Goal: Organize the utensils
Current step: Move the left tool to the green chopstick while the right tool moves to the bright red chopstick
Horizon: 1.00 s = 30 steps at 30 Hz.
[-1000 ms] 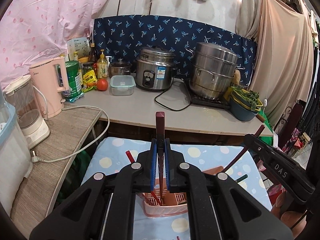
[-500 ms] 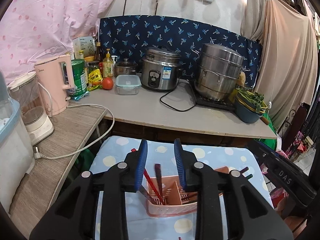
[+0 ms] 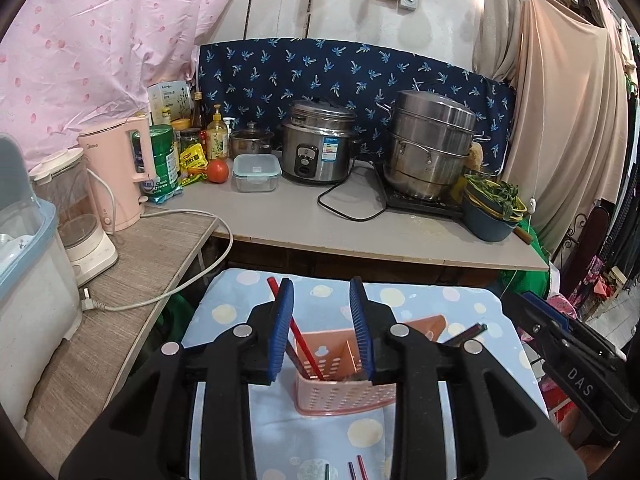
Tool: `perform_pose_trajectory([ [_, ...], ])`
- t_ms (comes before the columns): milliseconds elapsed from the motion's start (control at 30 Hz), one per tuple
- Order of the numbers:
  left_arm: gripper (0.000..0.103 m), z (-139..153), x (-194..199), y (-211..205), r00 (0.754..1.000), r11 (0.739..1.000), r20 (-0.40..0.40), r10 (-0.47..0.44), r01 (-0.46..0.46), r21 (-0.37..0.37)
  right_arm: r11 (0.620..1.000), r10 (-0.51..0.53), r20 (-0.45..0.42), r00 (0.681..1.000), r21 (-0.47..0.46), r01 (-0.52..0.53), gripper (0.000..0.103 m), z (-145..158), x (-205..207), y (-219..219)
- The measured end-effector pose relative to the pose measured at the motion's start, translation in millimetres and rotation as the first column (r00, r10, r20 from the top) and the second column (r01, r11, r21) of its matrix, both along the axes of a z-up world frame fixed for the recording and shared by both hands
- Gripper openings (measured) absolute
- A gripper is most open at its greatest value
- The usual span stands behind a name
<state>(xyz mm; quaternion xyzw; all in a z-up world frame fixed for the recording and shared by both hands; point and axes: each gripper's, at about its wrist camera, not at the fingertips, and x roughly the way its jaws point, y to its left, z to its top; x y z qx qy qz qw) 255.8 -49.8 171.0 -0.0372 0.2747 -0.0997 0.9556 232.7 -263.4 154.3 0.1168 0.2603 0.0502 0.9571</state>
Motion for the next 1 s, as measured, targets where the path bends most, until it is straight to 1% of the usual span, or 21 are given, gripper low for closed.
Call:
perform_pose_trajectory([
  [233,0.028,-13.4,-24.7,4.8,1.000,1.000,-0.028,0.000,0.000,0.007,1.000,0.024,-0.043,0.999,0.004,-0.024,0.030,-20.3,-32.8,8.7],
  [400,0.028,-27.7,-42.5,8.6,0.998,1.000,-0.057,0.002,-0.002,0.012,0.999,0.044,-0.105,0.994,0.016,-0.042,0.030,-45.3,-58.6,15.6],
  [500,0.028,-40.9,-53.0,11.0,0.996,1.000,-0.085,0.003,-0.001,0.019,0.998,0.054,-0.146,0.988,0.028,-0.051,0.030,-63.1,-73.8,19.3],
  [633,0.029,-62.3,-66.2,13.2,0.992,1.000,-0.125,-0.005,0.009,0.026,0.998,0.056,-0.195,0.979,0.006,-0.056,0.030,-83.0,-89.2,24.3],
  [767,0.029,-81.0,-76.4,15.2,0.987,0.999,-0.159,-0.006,0.011,0.031,0.998,0.055,-0.225,0.973,-0.013,-0.060,0.030,-95.2,-99.3,26.2],
  [1000,0.029,-107.8,-92.6,19.8,0.976,0.999,-0.218,-0.011,0.020,0.040,0.998,0.047,-0.264,0.963,-0.018,-0.053,0.030,-113.0,-113.4,25.6],
])
